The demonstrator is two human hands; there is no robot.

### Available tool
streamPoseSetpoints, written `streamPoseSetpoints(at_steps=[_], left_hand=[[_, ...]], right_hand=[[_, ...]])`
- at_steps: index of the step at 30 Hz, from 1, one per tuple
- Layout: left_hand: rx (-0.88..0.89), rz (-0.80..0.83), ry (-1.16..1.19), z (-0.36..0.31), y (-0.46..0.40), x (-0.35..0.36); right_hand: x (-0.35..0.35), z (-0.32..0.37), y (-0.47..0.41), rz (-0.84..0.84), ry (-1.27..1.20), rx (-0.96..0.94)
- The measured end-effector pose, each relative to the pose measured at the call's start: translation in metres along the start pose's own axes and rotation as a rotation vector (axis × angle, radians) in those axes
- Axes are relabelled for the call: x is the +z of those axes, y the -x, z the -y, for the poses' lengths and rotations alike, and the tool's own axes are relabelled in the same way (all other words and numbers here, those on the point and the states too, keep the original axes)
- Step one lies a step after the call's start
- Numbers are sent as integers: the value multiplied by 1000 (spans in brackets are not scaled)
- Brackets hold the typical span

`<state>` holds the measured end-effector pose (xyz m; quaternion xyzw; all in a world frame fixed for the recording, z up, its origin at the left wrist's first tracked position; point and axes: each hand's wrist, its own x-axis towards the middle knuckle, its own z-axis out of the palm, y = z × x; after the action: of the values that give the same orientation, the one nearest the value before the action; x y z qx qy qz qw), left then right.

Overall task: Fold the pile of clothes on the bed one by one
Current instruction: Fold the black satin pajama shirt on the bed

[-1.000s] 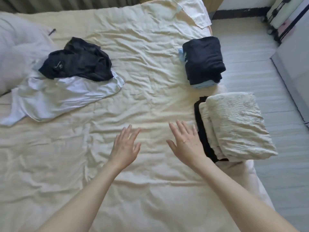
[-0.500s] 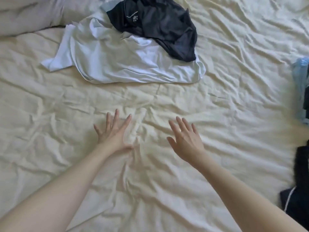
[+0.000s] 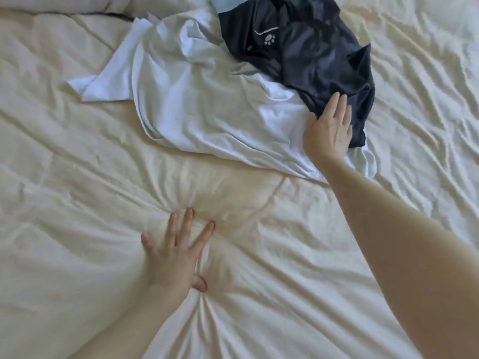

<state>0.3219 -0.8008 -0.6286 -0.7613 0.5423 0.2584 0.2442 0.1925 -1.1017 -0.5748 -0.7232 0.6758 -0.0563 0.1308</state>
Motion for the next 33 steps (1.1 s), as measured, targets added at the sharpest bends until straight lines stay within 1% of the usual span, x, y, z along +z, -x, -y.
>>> streamPoseSetpoints(at_steps=[2,3,6,8,11,13,15,17,19,20,21,22,24,25,26,27,28,30,31,32,33], left_hand=[[-3,14,11,1,-1,0],[-1,20,19,0,-1,0],[4,26,31,-1,1,-1],[7,30,33,0,2,-2],[14,51,45,-1,2,-6],[17,81,63,0,2,-11],[28,132,94,2,5,-22],[47,174,118,4,13,-39],[86,212,124,6,24,-56],[119,214,162,6,34,-64],[151,195,254,5,48,-70],[174,142,397,3,65,-74],[224,-34,686,-3,110,-80],[259,-132,771,-9,134,-86],[314,-219,804,-15,159,-93],[390,-287,773,-21,181,-102],[480,-330,678,-28,201,-111],[649,-374,368,-44,238,-129],[711,-387,248,-53,255,-136],[757,-384,185,-60,273,-141],[784,-369,170,-65,290,-143]], right_hand=[[-1,1,-18,37,-40,126],[-1,0,-22,38,-41,161],[-3,-5,-18,-16,-119,171],[-6,-8,-2,-45,-180,126],[-13,-14,35,-54,-199,-57],[-24,-18,71,-30,-264,-132],[-39,-24,114,16,-324,-153],[-58,-33,158,97,-362,-164],[-82,-43,198,177,-423,-124],[-95,-47,217,203,-462,-95],[-109,-49,236,222,-494,-72],[-122,-51,254,234,-512,-64],[-151,-55,290,263,-505,-90],[-166,-57,306,282,-482,-120],[-180,-59,322,292,-447,-162],[-194,-61,336,286,-402,-213],[-208,-64,348,274,-363,-259],[-237,-68,371,263,-328,-335],[-250,-70,381,268,-311,-379],[-262,-73,393,277,-290,-418],[-273,-77,404,281,-276,-445]])
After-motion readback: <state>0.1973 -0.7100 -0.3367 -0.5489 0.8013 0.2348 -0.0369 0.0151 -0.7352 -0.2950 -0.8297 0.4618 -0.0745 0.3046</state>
